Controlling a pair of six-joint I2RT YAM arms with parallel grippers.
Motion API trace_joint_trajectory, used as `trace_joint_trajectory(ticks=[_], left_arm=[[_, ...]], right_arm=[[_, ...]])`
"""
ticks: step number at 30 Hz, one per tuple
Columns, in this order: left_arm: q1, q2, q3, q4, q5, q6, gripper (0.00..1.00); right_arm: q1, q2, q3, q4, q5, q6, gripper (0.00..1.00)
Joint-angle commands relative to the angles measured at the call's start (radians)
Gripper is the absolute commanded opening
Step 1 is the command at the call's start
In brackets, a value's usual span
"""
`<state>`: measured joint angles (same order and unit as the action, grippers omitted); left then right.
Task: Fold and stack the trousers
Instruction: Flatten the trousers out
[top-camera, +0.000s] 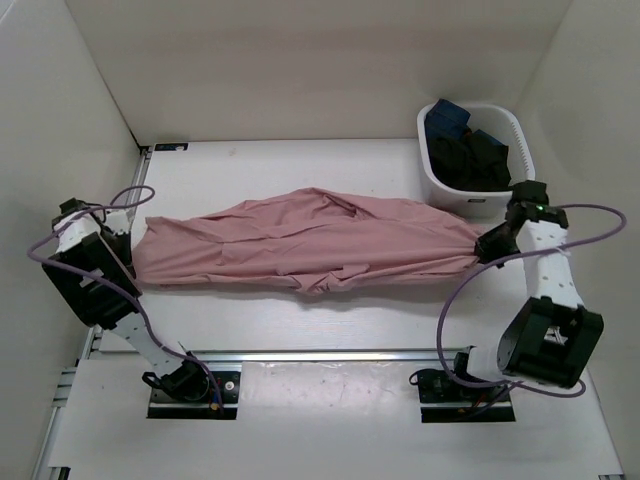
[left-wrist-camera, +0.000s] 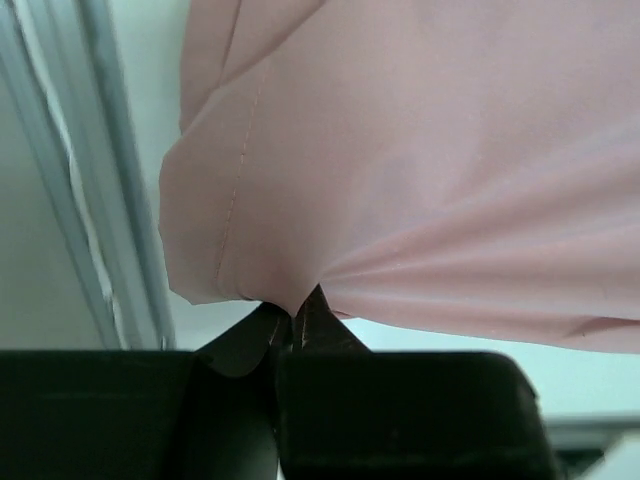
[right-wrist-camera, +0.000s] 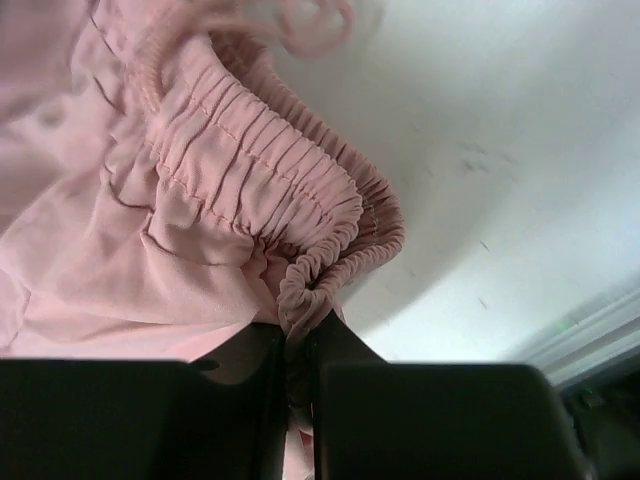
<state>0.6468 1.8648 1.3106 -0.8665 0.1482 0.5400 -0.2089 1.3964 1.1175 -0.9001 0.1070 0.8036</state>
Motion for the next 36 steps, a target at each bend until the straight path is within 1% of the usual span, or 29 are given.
trace_joint_trajectory(ticks=[1,4,6,8,9,10,11,13,14,16,17,18,19,20,21,22,23,24,25,26,27,29,30,32,33,34,36], left_arm=[[0.105,-0.15,0.102,-0.072,-0.113,0.173,0.14],[0.114,-0.2,0.06,-0.138,-0.157,0.235,0.14],[0.114,-0.252,-0.01,-0.157,-0.171,0.258,0.14],[0.123,-0.302,-0.022,-0.169,-0.171,0.258,0.14],[0.123,-0.311,-0.004,-0.169,-0.171,0.27,0.14],[0.123,-0.311,0.019,-0.169,-0.144,0.279,0.14],[0.123,-0.288,0.085,-0.169,-0.144,0.279,0.14],[0.102,-0.236,0.159,-0.19,-0.144,0.256,0.14],[0.093,-0.173,0.233,-0.218,-0.119,0.246,0.14],[0.062,-0.109,0.301,-0.239,-0.064,0.209,0.14],[0.047,-0.043,0.356,-0.252,-0.064,0.196,0.14],[0.028,-0.011,0.383,-0.296,-0.052,0.186,0.14],[-0.01,0.02,0.413,-0.343,-0.003,0.186,0.14],[-0.024,0.048,0.487,-0.4,0.045,0.186,0.14],[-0.033,0.066,0.504,-0.449,0.1,0.175,0.14],[-0.042,0.045,0.489,-0.45,0.131,0.175,0.14],[-0.074,0.012,0.461,-0.45,0.175,0.202,0.14],[-0.096,-0.065,0.391,-0.45,0.175,0.224,0.14],[-0.117,-0.105,0.35,-0.45,0.188,0.247,0.14],[-0.157,-0.143,0.264,-0.45,0.214,0.302,0.14],[-0.18,-0.214,0.213,-0.45,0.231,0.334,0.14],[-0.249,-0.265,0.089,-0.45,0.241,0.406,0.14],[-0.336,-0.276,-0.035,-0.45,0.241,0.455,0.14],[-0.415,-0.26,-0.143,-0.424,0.241,0.472,0.14],[-0.483,-0.241,-0.184,-0.395,0.21,0.444,0.14],[-0.515,-0.192,-0.241,-0.335,0.196,0.424,0.14],[-0.588,-0.141,-0.264,-0.28,0.166,0.378,0.14]], right_arm=[[-0.133,-0.085,0.024,-0.132,0.091,-0.136,0.01],[-0.177,-0.129,-0.033,-0.155,0.024,-0.133,0.0],[-0.205,-0.157,-0.106,-0.128,-0.089,-0.106,0.0],[-0.219,-0.178,-0.122,-0.094,-0.131,-0.106,0.0],[-0.219,-0.178,-0.11,-0.085,-0.132,-0.106,0.0],[-0.219,-0.178,-0.096,-0.076,-0.141,-0.106,0.0],[-0.219,-0.16,-0.079,-0.062,-0.141,-0.106,0.0],[-0.219,-0.101,-0.02,-0.053,-0.156,-0.115,0.0],[-0.205,-0.077,0.001,-0.039,-0.17,-0.115,0.0],[-0.164,-0.005,0.054,-0.024,-0.147,-0.104,0.0],[-0.13,0.016,0.074,-0.014,-0.147,-0.104,0.0],[-0.116,0.065,0.094,-0.014,-0.147,-0.09,0.0],[-0.106,0.087,0.144,-0.014,-0.156,-0.09,0.0],[-0.093,0.104,0.165,-0.029,-0.156,-0.08,0.0],[-0.093,0.114,0.176,-0.039,-0.156,-0.08,0.0],[-0.093,0.115,0.176,-0.039,-0.156,-0.08,0.0],[-0.084,0.099,0.165,-0.039,-0.156,-0.08,0.0],[-0.084,0.078,0.138,-0.03,-0.144,-0.08,0.0],[-0.084,0.078,0.125,-0.03,-0.126,-0.089,0.0],[-0.084,0.067,0.114,-0.03,-0.115,-0.108,0.0],[-0.084,0.067,0.104,-0.04,-0.106,-0.109,0.0],[-0.084,0.067,0.055,-0.04,-0.096,-0.121,0.0],[-0.084,0.067,0.038,-0.027,-0.087,-0.121,0.0],[-0.084,0.067,-0.005,-0.011,-0.087,-0.121,0.0],[-0.084,0.067,-0.005,0.0,-0.087,-0.121,0.0],[-0.084,0.067,-0.021,0.009,-0.087,-0.112,0.0],[-0.084,0.076,-0.031,0.009,-0.061,-0.112,0.0]])
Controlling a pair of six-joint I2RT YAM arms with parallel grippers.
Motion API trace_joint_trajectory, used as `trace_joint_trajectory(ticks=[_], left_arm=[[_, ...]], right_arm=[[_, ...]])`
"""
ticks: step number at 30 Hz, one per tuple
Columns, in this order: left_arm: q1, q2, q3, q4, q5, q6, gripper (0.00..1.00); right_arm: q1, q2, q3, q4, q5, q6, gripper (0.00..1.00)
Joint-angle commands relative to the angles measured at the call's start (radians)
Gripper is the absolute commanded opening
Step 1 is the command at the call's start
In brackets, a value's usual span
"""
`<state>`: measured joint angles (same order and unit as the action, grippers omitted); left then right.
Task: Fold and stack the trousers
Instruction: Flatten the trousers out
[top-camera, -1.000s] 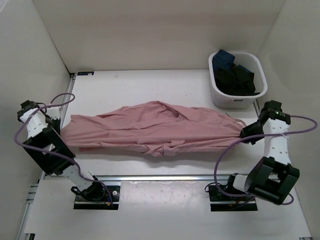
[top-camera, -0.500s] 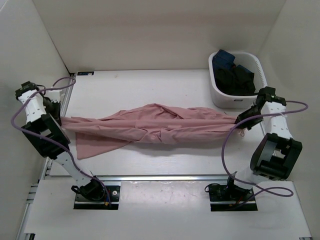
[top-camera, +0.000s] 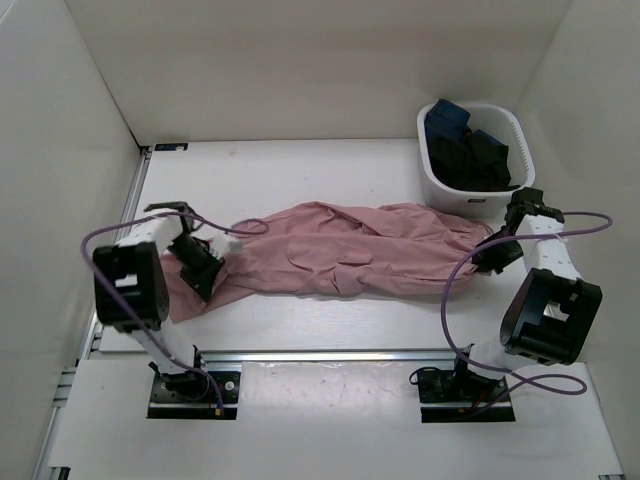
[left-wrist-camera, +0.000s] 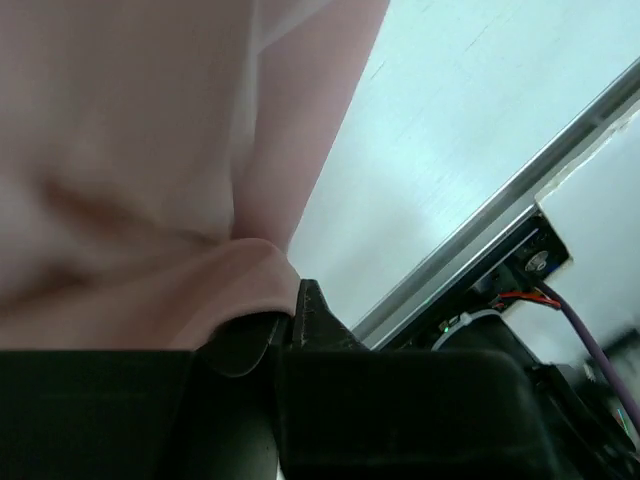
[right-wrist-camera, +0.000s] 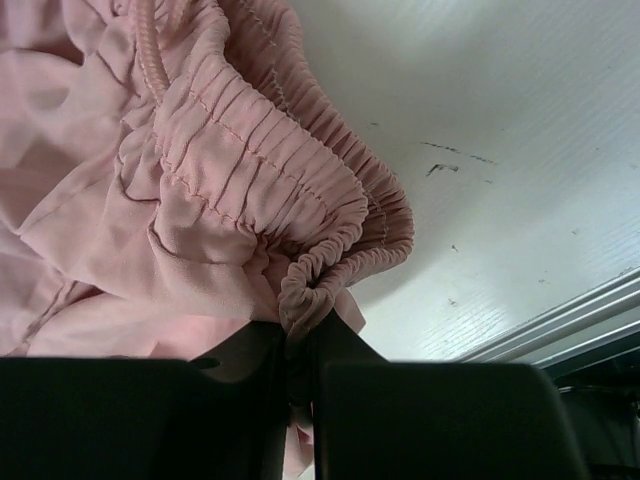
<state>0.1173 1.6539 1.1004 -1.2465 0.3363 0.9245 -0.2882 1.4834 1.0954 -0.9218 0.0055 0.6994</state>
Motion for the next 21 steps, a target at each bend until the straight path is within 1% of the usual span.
trace_joint_trajectory(ticks=[1,2,3,6,7,8,10,11,13,14,15,17,18,21], left_arm=[[-0.077,0.114,-0.054,0.132,-0.04,-0.024,0.14],[-0.093,0.136,-0.054,0.197,-0.063,-0.039,0.14],[-0.102,0.159,-0.054,0.229,-0.119,-0.068,0.14],[-0.091,0.282,-0.014,0.329,-0.206,-0.107,0.14],[-0.079,0.315,0.027,0.35,-0.264,-0.133,0.14],[-0.079,0.373,0.056,0.369,-0.29,-0.142,0.14],[-0.061,0.418,0.128,0.418,-0.348,-0.168,0.14],[-0.061,0.455,0.221,0.433,-0.368,-0.179,0.14],[-0.035,0.493,0.344,0.449,-0.402,-0.214,0.14],[-0.01,0.516,0.49,0.459,-0.423,-0.229,0.14],[0.002,0.561,0.566,0.46,-0.424,-0.243,0.14],[0.021,0.592,0.695,0.449,-0.434,-0.253,0.14],[0.021,0.601,0.792,0.449,-0.434,-0.253,0.14],[0.03,0.601,0.91,0.44,-0.422,-0.253,0.14]], right_arm=[[0.004,-0.011,-0.009,0.031,0.04,-0.008,0.0],[0.004,-0.011,-0.009,0.031,0.056,-0.008,0.0],[0.004,-0.011,-0.009,0.031,0.065,-0.008,0.0],[0.004,-0.011,-0.009,0.031,0.093,-0.008,0.0],[0.004,-0.011,-0.009,0.031,0.093,0.002,0.0],[0.004,-0.002,-0.009,0.031,0.102,0.015,0.0],[0.004,0.008,0.003,0.031,0.102,0.037,0.0],[0.004,0.021,0.012,0.04,0.102,0.048,0.0],[0.014,0.044,0.044,0.061,0.093,0.073,0.0],[0.014,0.054,0.058,0.061,0.093,0.074,0.0],[0.027,0.064,0.076,0.075,0.08,0.087,0.0],[0.058,0.109,0.151,0.075,0.08,0.087,0.0],[0.082,0.123,0.174,0.084,0.071,0.087,0.0],[0.135,0.179,0.259,0.106,0.036,0.078,0.0]])
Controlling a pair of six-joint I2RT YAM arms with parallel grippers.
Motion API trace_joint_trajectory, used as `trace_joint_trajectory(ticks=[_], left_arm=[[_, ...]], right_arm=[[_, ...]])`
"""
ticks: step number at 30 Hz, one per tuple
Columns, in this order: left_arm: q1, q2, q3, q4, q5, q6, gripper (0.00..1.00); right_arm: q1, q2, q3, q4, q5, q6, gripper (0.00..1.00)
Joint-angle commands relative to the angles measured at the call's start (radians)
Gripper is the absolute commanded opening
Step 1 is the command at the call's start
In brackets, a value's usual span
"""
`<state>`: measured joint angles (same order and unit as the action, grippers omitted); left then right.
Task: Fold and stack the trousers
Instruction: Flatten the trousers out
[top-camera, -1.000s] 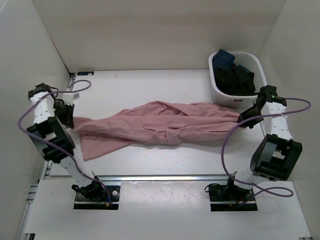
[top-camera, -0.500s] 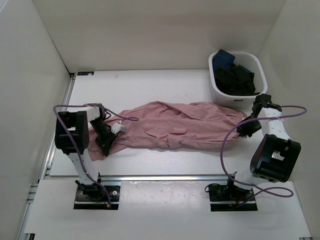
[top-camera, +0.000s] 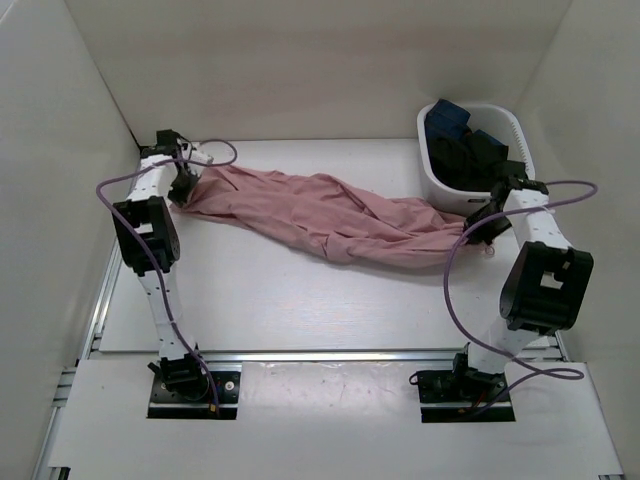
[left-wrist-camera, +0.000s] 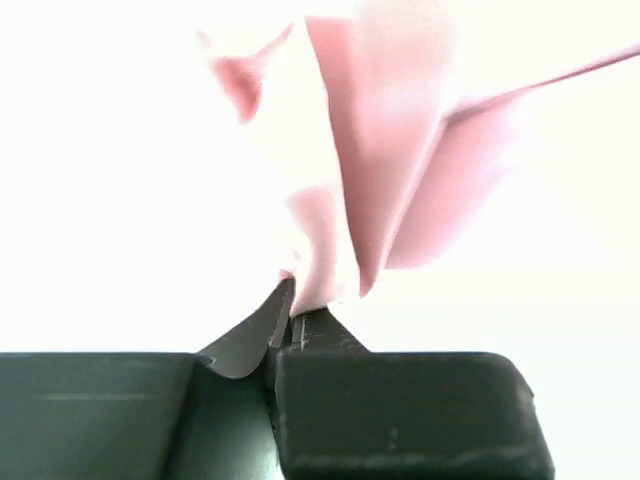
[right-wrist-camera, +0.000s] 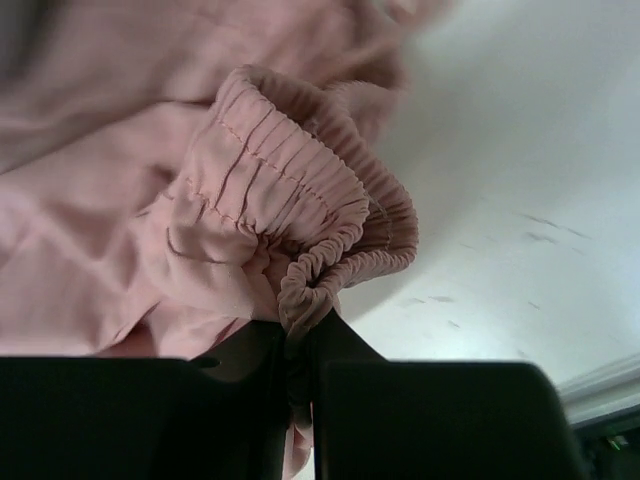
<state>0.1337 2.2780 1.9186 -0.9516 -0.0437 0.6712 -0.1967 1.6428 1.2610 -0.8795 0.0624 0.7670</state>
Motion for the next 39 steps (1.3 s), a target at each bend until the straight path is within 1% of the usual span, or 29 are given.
trace_joint_trajectory(ticks=[1,6,10,12,13,15,17,18,19,20,21,22,23,25,26,28,29,30,31,32,37,39], left_arm=[[0.014,-0.038,0.114,0.136,-0.027,0.001,0.14],[0.061,-0.156,0.204,0.116,0.06,-0.041,0.14],[0.13,-0.256,0.24,0.116,0.096,-0.064,0.14],[0.167,-0.288,0.255,0.106,0.078,-0.038,0.14],[0.176,-0.317,0.266,0.106,0.064,-0.021,0.14],[0.194,-0.337,0.289,0.073,0.019,0.02,0.14],[0.24,-0.368,0.313,-0.022,0.028,0.031,0.14],[0.259,-0.386,0.3,-0.056,0.044,0.031,0.14],[0.297,-0.441,0.219,-0.087,0.068,0.04,0.14],[0.313,-0.478,0.156,-0.12,0.068,0.05,0.14],[0.328,-0.517,0.087,-0.13,0.068,0.06,0.14],[0.36,-0.555,0.013,-0.139,0.068,0.094,0.14],[0.371,-0.628,-0.142,-0.148,0.05,0.112,0.14],[0.414,-0.701,-0.319,-0.148,0.018,0.154,0.14],[0.428,-0.763,-0.496,-0.135,0.008,0.166,0.14],[0.46,-0.817,-0.671,-0.071,-0.033,0.189,0.14],[0.469,-0.857,-0.82,-0.034,-0.044,0.203,0.14],[0.478,-0.871,-0.884,0.006,-0.044,0.203,0.14],[0.487,-0.88,-0.936,0.081,-0.044,0.214,0.14],[0.501,-0.881,-1.011,0.111,-0.044,0.214,0.14],[0.535,-0.871,-1.101,0.151,-0.025,0.214,0.14],[0.544,-0.871,-1.119,0.16,-0.047,0.214,0.14]], right_arm=[[0.058,0.049,0.118,0.063,-0.047,0.002,0.0],[0.161,0.103,0.286,0.044,-0.059,0.002,0.0],[0.172,0.06,0.325,0.02,-0.059,0.002,0.0],[0.146,0.029,0.348,-0.004,-0.032,-0.008,0.0],[0.134,0.029,0.368,-0.044,-0.023,-0.02,0.0],[0.08,0.005,0.432,-0.097,-0.032,-0.069,0.0],[0.021,-0.047,0.433,-0.151,-0.073,-0.107,0.0],[0.002,-0.073,0.37,-0.165,-0.082,-0.132,0.0],[-0.018,-0.104,0.324,-0.176,-0.082,-0.141,0.0],[-0.068,-0.171,0.267,-0.176,-0.107,-0.15,0.0],[-0.102,-0.204,0.209,-0.167,-0.131,-0.159,0.0],[-0.168,-0.234,0.087,-0.158,-0.157,-0.182,0.0],[-0.196,-0.283,0.031,-0.157,-0.18,-0.199,0.0],[-0.214,-0.314,-0.066,-0.157,-0.208,-0.245,0.0],[-0.214,-0.337,-0.163,-0.142,-0.219,-0.245,0.0],[-0.224,-0.357,-0.269,-0.109,-0.228,-0.256,0.0],[-0.224,-0.357,-0.316,-0.092,-0.219,-0.256,0.0],[-0.224,-0.366,-0.393,-0.054,-0.193,-0.256,0.0],[-0.233,-0.367,-0.426,-0.033,-0.181,-0.246,0.0],[-0.242,-0.354,-0.467,-0.018,-0.171,-0.245,0.0],[-0.274,-0.342,-0.499,0.007,-0.112,-0.245,0.0],[-0.283,-0.342,-0.499,-0.002,-0.073,-0.245,0.0]])
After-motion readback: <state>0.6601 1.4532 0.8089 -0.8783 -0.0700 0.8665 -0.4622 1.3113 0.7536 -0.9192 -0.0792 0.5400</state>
